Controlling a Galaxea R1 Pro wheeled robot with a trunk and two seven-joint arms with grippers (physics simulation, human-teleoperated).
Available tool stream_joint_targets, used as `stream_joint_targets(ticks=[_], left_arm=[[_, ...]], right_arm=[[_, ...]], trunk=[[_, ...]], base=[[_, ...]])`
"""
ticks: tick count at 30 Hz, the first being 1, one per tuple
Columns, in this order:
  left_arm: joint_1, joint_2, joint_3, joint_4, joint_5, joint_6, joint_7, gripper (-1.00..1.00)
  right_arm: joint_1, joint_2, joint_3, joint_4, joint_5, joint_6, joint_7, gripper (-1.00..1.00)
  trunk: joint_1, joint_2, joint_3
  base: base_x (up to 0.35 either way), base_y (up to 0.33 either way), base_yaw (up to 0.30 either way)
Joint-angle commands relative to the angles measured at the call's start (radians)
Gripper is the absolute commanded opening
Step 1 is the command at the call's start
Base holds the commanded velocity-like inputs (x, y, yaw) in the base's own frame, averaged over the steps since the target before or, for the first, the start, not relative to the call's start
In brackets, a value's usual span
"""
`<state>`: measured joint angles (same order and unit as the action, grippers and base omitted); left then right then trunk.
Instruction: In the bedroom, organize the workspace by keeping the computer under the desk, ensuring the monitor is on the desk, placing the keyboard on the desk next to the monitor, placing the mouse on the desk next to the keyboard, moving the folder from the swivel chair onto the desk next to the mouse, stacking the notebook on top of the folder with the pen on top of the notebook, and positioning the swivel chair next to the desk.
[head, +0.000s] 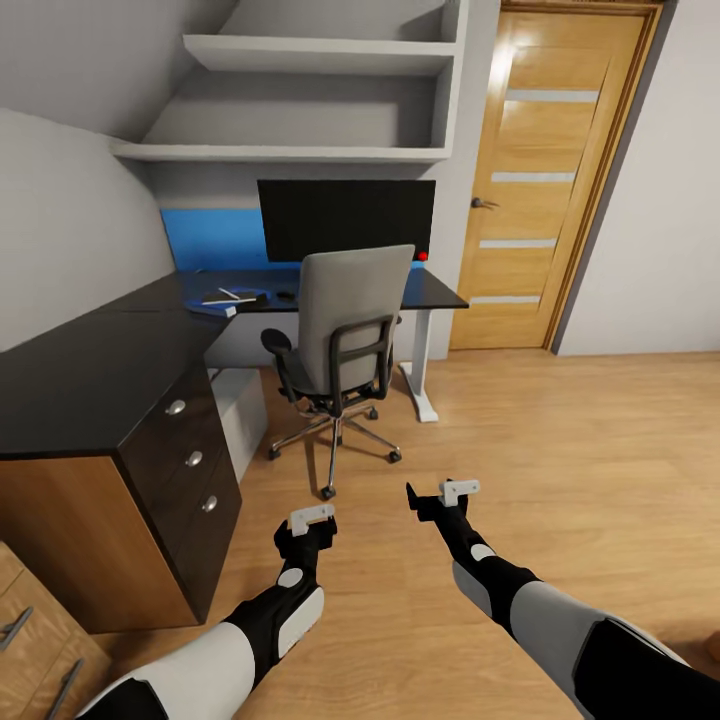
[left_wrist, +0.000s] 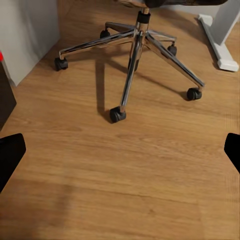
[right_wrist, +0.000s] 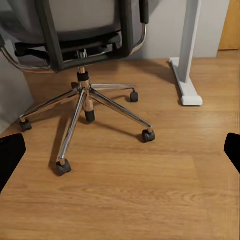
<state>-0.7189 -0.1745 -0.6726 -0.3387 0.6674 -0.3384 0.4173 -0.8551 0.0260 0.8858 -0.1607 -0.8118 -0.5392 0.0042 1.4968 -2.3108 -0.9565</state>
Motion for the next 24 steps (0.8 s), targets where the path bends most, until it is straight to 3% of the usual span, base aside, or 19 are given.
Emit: stream_joint_targets(ticks=[1, 17, 24], left_arm=[[-0.001, 0.000, -0.008, 0.001, 0.008, -0.005, 0.006, 1.00], [-0.001, 0.000, -0.006, 0.008, 0.009, -0.004, 0.006, 1.00], [-0.002, 0.000, -0.006, 0.164, 0.008, -0.007, -0.001, 1.00]], right_arm=[[-0.001, 0.000, 0.008, 0.001, -0.010, -0.004, 0.000, 1.00], [-0.001, 0.000, 0.009, 0.012, -0.010, -0.004, 0.000, 1.00], [0.014, -0.004, 0.007, 0.030, -0.012, -0.007, -0.001, 1.00]], trunk=[[-0.004, 0.007, 0.002], [-0.065, 0.119, 0.052], [-0.092, 0.168, 0.074]], base=[[0.000, 0.000, 0.000], [0.000, 0.000, 0.000], [0.000, 0.000, 0.000]])
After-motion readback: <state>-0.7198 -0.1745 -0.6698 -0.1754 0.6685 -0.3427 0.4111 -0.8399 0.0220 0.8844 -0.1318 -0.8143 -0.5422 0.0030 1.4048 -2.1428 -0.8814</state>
